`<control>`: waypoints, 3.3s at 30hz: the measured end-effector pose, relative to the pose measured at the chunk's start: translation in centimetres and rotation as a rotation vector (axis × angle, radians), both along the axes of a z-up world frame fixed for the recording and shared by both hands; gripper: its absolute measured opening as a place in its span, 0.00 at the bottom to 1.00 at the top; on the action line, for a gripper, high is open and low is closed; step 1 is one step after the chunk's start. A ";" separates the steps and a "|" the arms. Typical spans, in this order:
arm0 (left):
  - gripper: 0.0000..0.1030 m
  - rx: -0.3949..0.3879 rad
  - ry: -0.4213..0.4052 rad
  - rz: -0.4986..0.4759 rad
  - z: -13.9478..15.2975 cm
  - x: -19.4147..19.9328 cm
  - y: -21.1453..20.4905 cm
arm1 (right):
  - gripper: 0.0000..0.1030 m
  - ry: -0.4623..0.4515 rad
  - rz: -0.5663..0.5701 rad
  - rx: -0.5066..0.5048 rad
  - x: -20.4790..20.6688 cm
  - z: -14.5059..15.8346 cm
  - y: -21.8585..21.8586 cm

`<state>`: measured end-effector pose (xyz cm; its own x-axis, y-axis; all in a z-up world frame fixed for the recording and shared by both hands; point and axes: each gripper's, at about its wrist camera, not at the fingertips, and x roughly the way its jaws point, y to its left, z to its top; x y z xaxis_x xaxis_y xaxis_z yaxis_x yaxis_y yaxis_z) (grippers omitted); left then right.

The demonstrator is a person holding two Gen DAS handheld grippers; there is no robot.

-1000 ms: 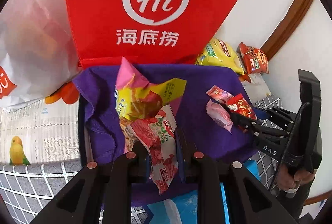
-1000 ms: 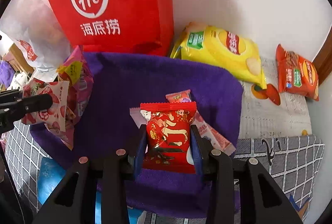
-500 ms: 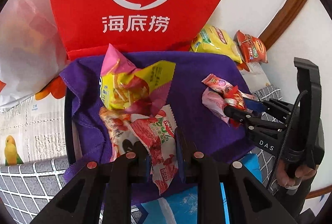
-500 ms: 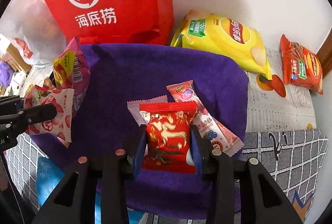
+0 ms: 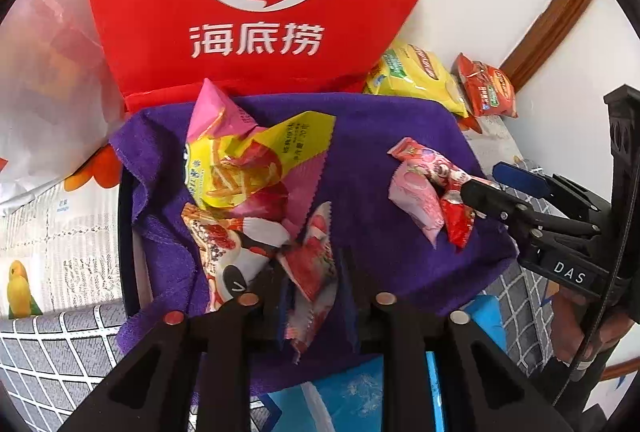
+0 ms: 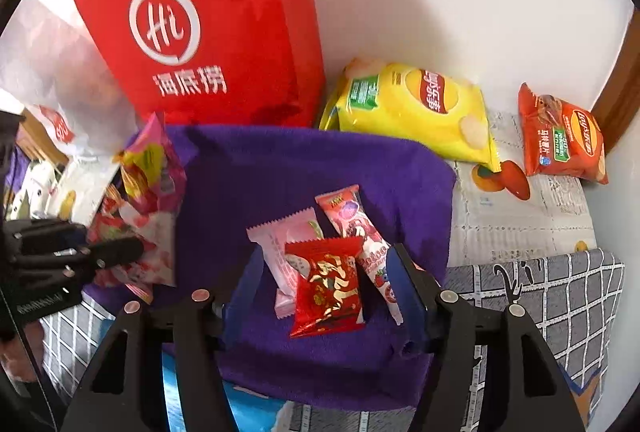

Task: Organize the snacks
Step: 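Lower both held snacks onto the purple towel and open both tools, then move both tools back toward the snack pile in front of the tissue box, then grasp the yellow chip bag with the right while the left grasps the blue bag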

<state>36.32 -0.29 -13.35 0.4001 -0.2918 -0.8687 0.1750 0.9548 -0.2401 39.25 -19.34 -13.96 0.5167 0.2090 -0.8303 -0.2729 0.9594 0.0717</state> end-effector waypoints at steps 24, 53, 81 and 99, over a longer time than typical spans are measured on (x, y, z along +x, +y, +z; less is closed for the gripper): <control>0.69 -0.002 -0.198 0.066 8.6 -4.7 1.0 | 0.78 -0.133 -0.091 -0.014 -8.6 6.0 -1.2; 0.69 0.047 -0.167 0.169 5.9 -20.7 7.6 | 0.72 -0.027 0.007 0.066 -23.8 0.7 1.5; 0.69 0.033 -0.103 0.116 1.0 -25.7 3.7 | 0.31 -0.086 0.015 0.030 -27.8 -4.0 0.6; 0.69 0.008 -0.087 0.168 -2.1 -23.5 3.3 | 0.49 -0.066 -0.036 0.037 -24.6 -6.8 0.2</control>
